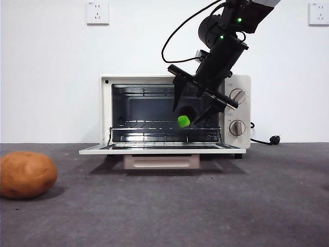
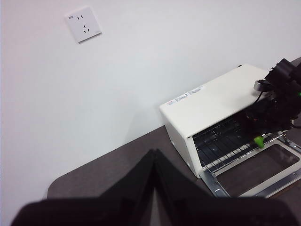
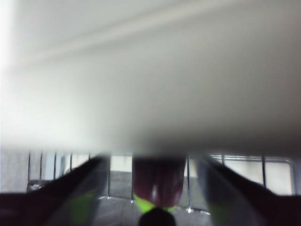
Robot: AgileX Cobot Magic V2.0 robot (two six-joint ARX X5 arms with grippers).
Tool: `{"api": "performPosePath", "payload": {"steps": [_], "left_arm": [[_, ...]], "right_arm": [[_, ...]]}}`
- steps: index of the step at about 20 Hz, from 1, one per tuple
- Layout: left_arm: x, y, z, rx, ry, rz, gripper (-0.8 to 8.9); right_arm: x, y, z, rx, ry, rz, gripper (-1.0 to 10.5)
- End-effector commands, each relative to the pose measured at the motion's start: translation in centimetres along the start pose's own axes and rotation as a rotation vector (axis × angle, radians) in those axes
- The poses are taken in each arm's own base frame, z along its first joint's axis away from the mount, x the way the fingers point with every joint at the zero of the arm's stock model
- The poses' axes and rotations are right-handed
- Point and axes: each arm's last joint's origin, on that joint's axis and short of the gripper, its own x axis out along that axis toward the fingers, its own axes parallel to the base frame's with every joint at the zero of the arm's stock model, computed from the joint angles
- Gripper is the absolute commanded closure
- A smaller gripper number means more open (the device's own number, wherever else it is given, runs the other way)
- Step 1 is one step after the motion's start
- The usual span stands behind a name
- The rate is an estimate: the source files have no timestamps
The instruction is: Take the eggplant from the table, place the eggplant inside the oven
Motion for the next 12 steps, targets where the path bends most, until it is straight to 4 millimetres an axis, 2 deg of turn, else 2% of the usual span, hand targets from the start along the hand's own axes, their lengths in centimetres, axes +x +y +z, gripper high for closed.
{"api": "performPosePath", "payload": {"steps": [1, 12], "left_arm": [[0.0, -0.03, -0.06, 0.011, 0.0, -0.005, 8.19], [0.0, -0.08, -0.09, 0.014, 0.0, -0.018, 8.19]], "right_arm": [[0.88, 0.07, -0.23, -0.003, 0.0, 0.004, 5.9], [0.17, 0.62, -0.35, -0.005, 0.002, -0.002, 5.9]]}}
